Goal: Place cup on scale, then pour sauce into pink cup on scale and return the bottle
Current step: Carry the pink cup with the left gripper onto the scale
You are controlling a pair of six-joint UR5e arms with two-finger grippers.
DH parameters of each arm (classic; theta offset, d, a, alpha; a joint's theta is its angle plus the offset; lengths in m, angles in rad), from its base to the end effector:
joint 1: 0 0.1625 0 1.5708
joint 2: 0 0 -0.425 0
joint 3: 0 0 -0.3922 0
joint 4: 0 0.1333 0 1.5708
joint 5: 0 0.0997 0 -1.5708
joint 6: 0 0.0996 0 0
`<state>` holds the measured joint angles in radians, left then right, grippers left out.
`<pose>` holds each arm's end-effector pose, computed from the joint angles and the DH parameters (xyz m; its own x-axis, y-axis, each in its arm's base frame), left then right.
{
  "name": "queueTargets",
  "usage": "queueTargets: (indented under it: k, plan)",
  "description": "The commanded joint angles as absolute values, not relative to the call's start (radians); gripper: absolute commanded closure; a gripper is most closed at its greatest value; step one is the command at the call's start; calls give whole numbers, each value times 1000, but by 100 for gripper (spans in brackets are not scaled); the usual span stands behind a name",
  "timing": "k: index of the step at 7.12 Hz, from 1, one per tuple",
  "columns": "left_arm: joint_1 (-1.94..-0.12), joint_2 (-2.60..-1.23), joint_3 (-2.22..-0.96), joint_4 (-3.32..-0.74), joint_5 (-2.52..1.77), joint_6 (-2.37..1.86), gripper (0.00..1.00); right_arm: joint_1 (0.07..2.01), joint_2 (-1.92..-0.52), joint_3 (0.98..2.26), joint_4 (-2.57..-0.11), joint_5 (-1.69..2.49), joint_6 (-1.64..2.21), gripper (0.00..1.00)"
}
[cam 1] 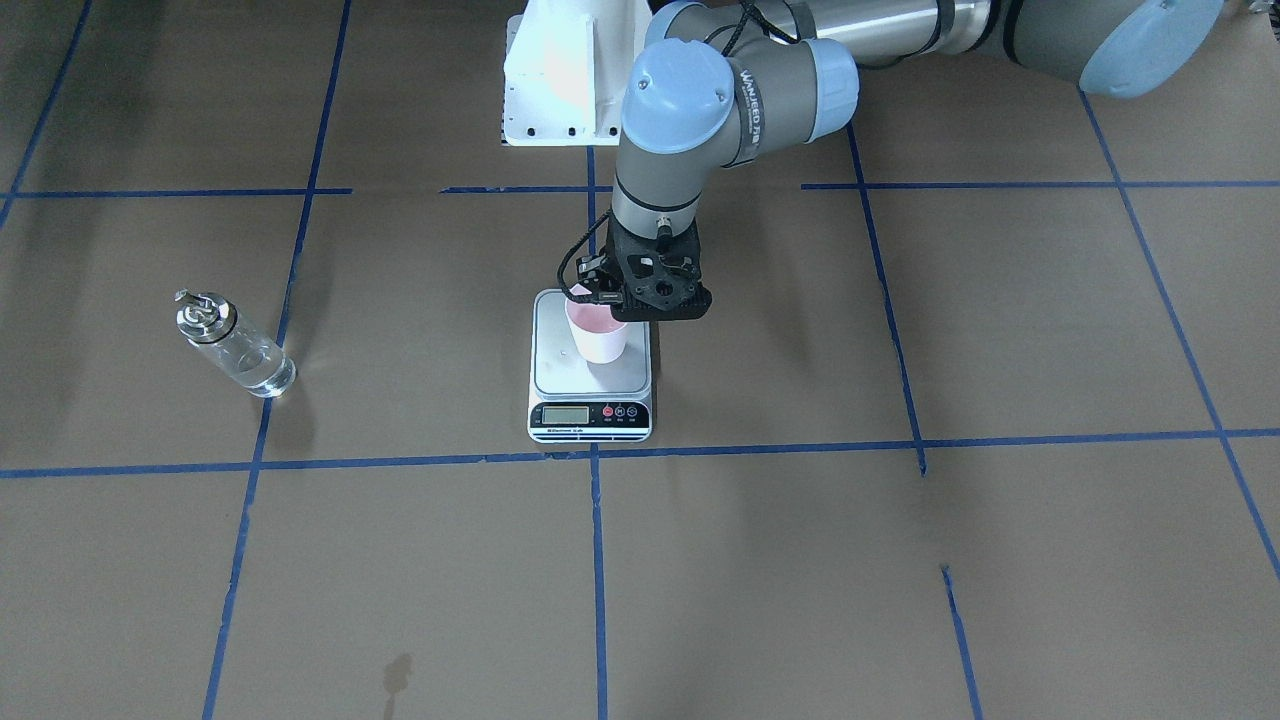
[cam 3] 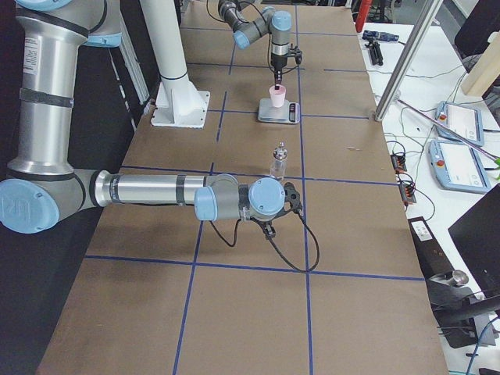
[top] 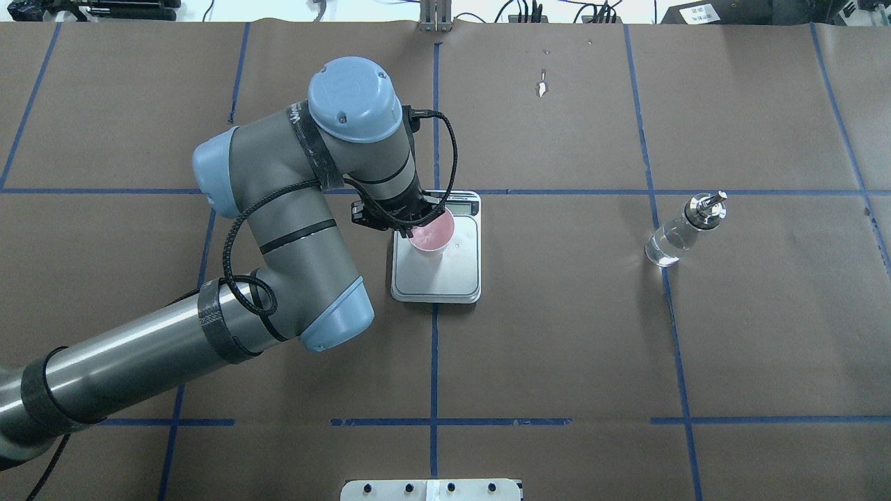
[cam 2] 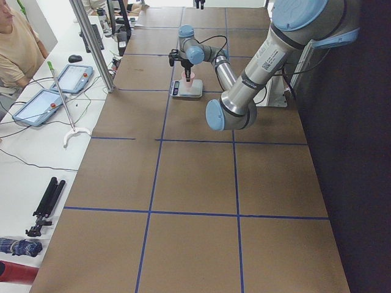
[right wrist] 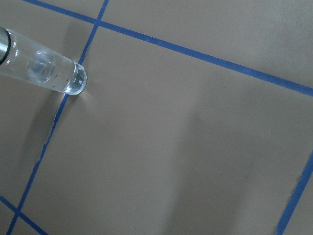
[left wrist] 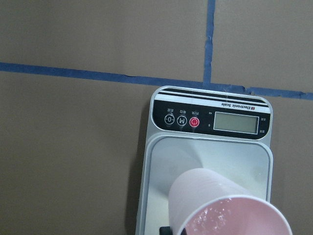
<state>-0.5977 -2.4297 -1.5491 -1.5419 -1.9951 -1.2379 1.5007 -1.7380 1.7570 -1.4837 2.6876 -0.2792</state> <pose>0.5423 -0.4808 0.1394 0.6268 -0.0664 -0.7763 0.0655 0.9973 -0.0324 0.0139 -0.4272 0.6070 0.3949 -0.3942 0.8299 0.1857 0.9189 0.3481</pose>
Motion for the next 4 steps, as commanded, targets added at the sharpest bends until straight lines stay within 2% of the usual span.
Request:
queueTargets:
  k: [1,2,4]
  plan:
    - [-591,-2434,-1536,-1551,-1994,-1238,83,1499,-1733,1758,-1483,2691,-279,0]
    - [-591,-2431,-1534,-1566,-1994,-1236,41,1496,-1732,1758,-1483,2698,-282,0]
    - [-592,-2425,-1548,-1574,-1996,-1236,38,1496,-1723,1759,-1483,2698,-285,0]
